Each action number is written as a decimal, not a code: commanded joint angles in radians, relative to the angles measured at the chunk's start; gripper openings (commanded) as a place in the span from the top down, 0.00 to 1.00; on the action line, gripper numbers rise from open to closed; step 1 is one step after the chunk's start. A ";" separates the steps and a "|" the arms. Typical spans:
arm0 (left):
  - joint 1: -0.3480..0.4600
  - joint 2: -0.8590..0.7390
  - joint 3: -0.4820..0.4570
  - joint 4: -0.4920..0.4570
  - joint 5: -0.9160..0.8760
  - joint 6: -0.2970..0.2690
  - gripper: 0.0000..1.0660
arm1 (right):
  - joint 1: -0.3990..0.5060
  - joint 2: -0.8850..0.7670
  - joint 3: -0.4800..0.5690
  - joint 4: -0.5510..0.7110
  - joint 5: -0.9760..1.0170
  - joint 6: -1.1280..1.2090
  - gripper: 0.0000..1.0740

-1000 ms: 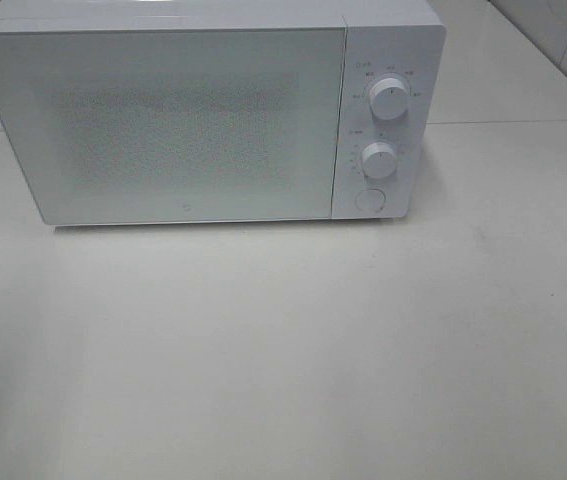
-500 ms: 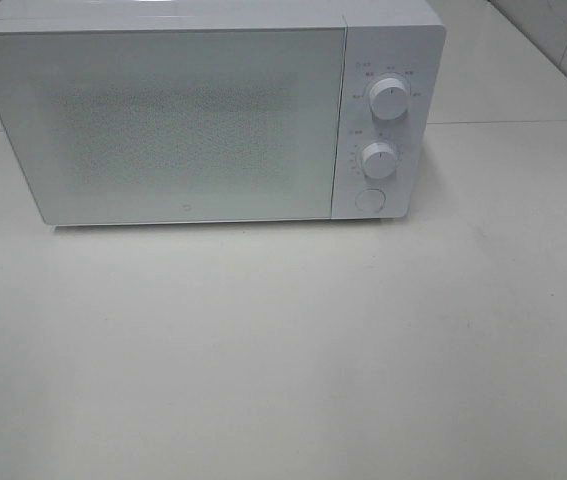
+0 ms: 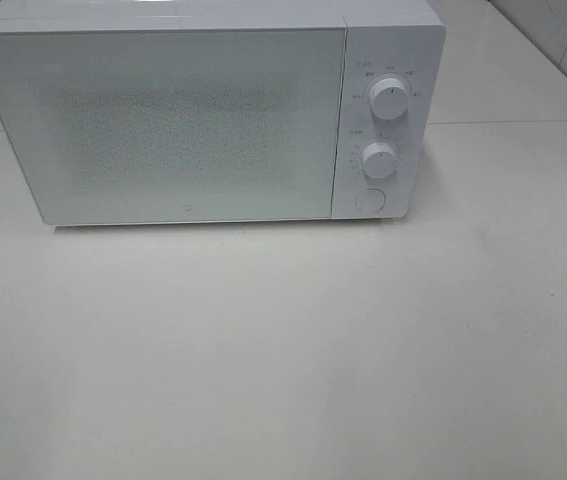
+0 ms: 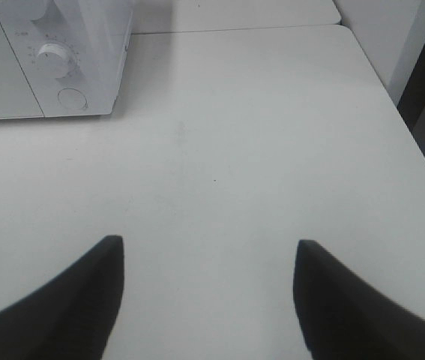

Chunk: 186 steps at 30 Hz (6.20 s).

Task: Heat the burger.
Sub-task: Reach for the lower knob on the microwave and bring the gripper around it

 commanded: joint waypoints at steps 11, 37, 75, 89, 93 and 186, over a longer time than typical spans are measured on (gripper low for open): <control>0.002 -0.024 0.003 -0.010 -0.003 0.002 0.16 | 0.001 -0.025 0.003 0.004 -0.007 -0.004 0.41; 0.002 -0.024 0.003 -0.010 -0.003 0.002 0.16 | 0.003 0.228 -0.033 -0.027 -0.431 0.005 0.29; 0.002 -0.024 0.003 -0.010 -0.003 0.002 0.16 | 0.003 0.815 -0.033 -0.028 -1.149 0.000 0.29; 0.002 -0.024 0.003 -0.010 -0.003 0.002 0.16 | 0.003 1.046 -0.033 -0.022 -1.292 0.000 0.29; 0.002 -0.024 0.003 -0.010 -0.003 0.002 0.16 | 0.003 1.093 -0.033 -0.020 -1.325 0.000 0.29; 0.002 -0.024 0.003 -0.009 -0.003 0.002 0.16 | 0.578 2.024 -0.252 0.911 -2.238 -0.525 0.29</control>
